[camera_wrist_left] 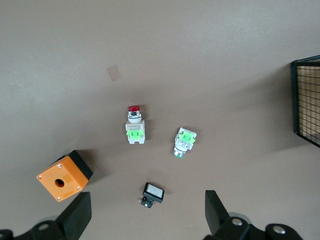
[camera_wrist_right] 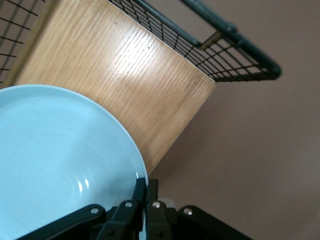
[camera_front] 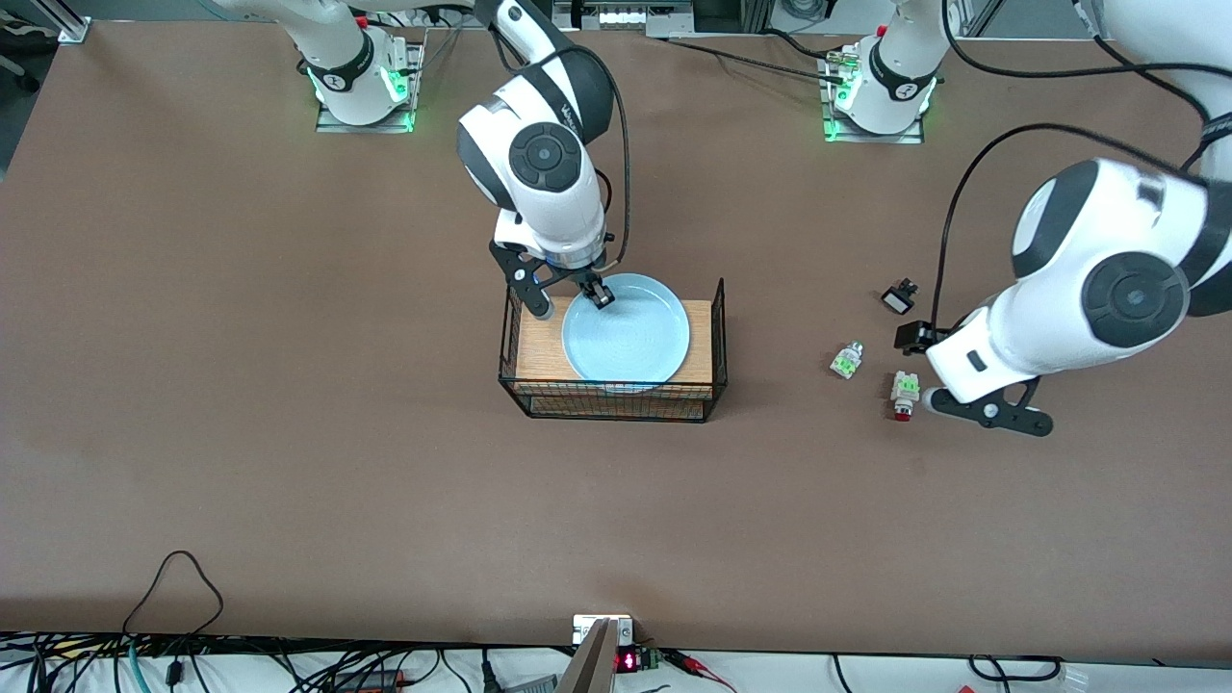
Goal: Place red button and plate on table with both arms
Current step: 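Lift the plate with the right gripper while the left gripper withdraws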
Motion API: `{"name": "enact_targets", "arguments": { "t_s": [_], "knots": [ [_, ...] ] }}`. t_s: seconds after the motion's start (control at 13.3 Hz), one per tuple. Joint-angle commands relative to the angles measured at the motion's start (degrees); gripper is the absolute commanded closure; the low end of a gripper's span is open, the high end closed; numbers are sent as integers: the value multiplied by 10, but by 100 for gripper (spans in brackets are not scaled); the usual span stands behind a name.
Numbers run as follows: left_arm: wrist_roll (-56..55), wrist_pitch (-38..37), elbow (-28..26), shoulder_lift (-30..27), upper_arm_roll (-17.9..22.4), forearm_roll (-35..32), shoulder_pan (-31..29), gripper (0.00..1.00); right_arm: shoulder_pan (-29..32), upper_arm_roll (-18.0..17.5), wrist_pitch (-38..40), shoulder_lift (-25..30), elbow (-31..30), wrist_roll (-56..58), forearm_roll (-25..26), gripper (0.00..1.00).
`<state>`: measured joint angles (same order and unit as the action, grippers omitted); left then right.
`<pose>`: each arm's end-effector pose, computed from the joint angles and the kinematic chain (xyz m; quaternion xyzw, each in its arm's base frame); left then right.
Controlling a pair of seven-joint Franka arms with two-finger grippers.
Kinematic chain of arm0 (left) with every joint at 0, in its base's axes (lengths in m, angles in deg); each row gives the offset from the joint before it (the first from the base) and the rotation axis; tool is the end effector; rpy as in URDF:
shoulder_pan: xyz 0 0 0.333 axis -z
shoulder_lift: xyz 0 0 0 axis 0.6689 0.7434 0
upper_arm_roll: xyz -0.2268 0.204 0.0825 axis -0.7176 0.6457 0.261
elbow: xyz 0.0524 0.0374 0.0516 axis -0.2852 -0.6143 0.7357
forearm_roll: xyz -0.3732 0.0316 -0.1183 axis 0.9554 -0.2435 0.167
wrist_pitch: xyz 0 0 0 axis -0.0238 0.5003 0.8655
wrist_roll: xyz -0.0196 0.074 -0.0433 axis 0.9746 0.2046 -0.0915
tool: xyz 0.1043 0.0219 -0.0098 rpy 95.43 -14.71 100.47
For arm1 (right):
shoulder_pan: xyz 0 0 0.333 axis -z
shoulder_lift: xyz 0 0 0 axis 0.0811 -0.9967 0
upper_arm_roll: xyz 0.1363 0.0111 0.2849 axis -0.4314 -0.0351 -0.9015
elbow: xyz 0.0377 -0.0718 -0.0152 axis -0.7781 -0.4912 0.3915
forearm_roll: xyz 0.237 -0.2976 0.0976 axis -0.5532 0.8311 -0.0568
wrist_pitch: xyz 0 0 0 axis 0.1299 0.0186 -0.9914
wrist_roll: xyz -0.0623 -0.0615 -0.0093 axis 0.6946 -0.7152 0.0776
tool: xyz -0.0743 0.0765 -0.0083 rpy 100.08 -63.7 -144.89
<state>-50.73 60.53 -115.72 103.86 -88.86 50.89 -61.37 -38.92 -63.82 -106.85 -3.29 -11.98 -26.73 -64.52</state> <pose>0.6550 -0.1090 0.4575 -0.9884 0.1184 0.0900 0.0321 0.5093 0.4770 0.3725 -0.8821 0.4700 0.0237 0.0237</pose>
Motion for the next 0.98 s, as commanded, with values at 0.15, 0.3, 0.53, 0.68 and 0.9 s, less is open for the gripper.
{"name": "enact_targets", "arguments": {
  "t_s": [0.15,0.3,0.53,0.68,0.9],
  "knots": [
    [0,-51,13,-47,-2,11,15,0,9,5,10,100,-16,8,-8,100],
    [-2,-83,41,-70,13,26,33,0,22,6,31,136,-14,36,-9,100],
    [2,-81,42,-132,167,107,121,0,70,6,81,179,-14,127,-45,100],
    [6,-76,25,-164,240,157,149,0,125,6,152,200,-14,252,-46,100],
    [10,-47,-26,-224,315,161,194,0,236,7,227,206,-16,465,-46,100]
  ]
}}
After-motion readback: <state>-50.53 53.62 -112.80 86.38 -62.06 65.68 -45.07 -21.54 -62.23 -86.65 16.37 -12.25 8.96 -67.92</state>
